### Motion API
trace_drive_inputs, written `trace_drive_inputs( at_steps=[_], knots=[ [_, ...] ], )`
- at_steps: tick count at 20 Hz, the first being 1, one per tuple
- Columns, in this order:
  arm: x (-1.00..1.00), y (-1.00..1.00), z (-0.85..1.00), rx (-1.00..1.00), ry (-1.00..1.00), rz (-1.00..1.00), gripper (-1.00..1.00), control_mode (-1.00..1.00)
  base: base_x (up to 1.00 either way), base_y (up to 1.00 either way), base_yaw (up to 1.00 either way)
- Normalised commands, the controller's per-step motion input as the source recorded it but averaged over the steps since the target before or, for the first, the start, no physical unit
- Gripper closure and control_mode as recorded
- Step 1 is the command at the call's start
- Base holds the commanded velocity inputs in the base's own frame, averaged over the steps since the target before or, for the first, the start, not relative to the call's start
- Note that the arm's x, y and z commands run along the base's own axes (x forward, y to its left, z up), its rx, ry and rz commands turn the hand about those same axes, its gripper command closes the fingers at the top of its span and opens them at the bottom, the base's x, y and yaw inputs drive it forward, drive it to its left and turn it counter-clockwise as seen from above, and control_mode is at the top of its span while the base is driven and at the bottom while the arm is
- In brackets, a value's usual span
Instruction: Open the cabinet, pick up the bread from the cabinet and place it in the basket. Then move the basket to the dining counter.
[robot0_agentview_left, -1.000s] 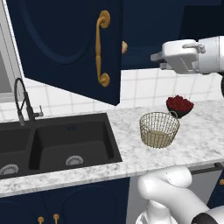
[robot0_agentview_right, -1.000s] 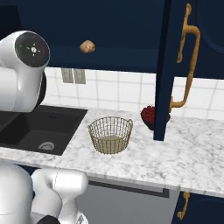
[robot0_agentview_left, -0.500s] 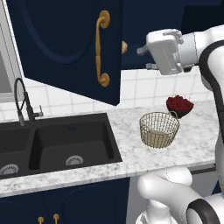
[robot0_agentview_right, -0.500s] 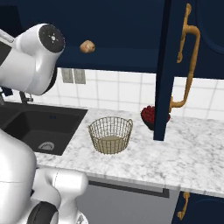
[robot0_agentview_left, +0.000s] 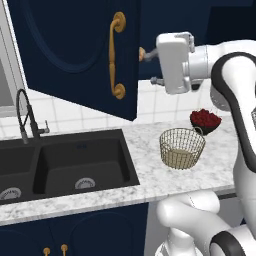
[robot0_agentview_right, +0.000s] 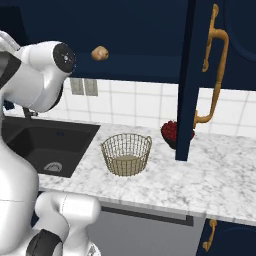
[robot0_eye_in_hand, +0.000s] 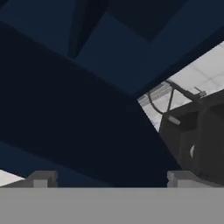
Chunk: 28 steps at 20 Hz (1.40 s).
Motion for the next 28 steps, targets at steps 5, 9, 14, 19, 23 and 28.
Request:
trace_drive_inputs(
  at_steps=[5,9,14,19,23,28],
  knots=[
    [0.00,0.03,-0.07,0.18,0.10,0.02,-1.00,-1.00,0.00,0.00,0.00],
    [0.00,0.31,-0.14,0.14,0.12,0.04,-1.00,-1.00,0.00,0.00,0.00],
    [-0.13,0.78,-0.08,0.10,0.14,0.13,-1.00,-1.00,0.00,0.00,0.00],
    [-0.43,0.91,0.00,0.01,0.11,0.16,-1.00,-1.00,0.00,0.00,0.00],
    [-0.07,1.00,-0.06,0.00,0.01,0.16,-1.00,-1.00,0.00,0.00,0.00],
    [0.00,1.00,-0.25,0.00,0.00,0.12,-1.00,-1.00,0.00,0.00,0.00]
  ],
)
